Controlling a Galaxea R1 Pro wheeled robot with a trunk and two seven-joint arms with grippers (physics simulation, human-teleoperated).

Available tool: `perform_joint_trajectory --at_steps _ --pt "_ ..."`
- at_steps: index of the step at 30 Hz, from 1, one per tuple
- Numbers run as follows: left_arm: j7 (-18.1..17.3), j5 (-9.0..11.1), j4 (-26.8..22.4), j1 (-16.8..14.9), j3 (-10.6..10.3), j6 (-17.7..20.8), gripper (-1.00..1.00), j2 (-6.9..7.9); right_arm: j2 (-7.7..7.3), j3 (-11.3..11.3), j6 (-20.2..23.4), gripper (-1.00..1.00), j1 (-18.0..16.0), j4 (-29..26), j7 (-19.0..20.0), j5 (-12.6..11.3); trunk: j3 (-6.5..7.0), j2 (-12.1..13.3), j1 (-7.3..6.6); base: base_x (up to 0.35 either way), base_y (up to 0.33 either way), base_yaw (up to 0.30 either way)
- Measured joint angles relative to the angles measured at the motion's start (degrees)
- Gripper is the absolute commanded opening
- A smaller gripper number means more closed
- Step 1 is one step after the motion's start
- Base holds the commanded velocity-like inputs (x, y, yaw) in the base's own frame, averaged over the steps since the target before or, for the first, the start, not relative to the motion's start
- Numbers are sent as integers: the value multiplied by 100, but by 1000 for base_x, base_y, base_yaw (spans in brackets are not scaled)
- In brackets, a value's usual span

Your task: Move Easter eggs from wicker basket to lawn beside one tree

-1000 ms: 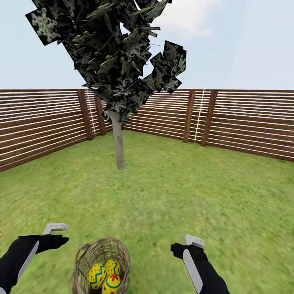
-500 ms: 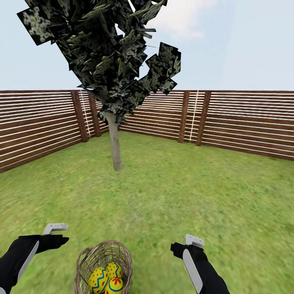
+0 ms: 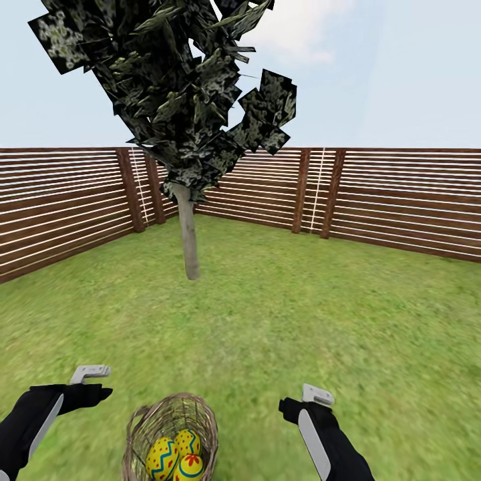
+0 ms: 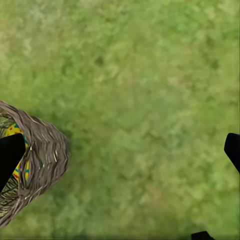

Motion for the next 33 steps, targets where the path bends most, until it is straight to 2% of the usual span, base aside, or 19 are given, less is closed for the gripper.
perform_joint_trajectory --at_steps 9,14,16,19,20,22,26,28,33 --pt "34 0 0 0 3 -1 100 -13 0 21 14 100 0 -28 -31 18 0 0 0 0 0 0" --pt "88 -9 36 0 -88 -68 100 -58 3 94 40 100 0 -76 -23 33 -89 -199 109 0 0 0" --pt "165 -9 57 0 -195 -204 100 -96 4 321 51 100 0 -140 -16 38 -125 -280 153 0 0 0" --pt "480 5 118 0 -381 -468 100 -219 4 1177 70 100 6 -476 -28 13 -179 -400 219 0 0 0" --pt "545 4 141 0 -398 -495 100 -248 4 1321 80 100 7 -554 -31 12 -197 -440 241 0 0 0" --pt "800 1 295 0 -448 -625 100 -365 4 1751 292 100 -3 -923 -60 -22 -233 -521 285 0 0 0" --pt "918 8 413 -1 -449 -826 100 -417 4 1929 550 100 -14 -1428 -173 -145 -305 -681 373 0 0 0" --pt "928 10 432 -1 -438 -859 100 -422 4 1956 637 100 -15 -1757 -311 -225 -341 -762 417 0 0 0" --pt "914 10 443 -1 -432 -871 100 -417 4 1973 725 100 -16 -2029 -478 -487 -431 -962 527 0 0 0"
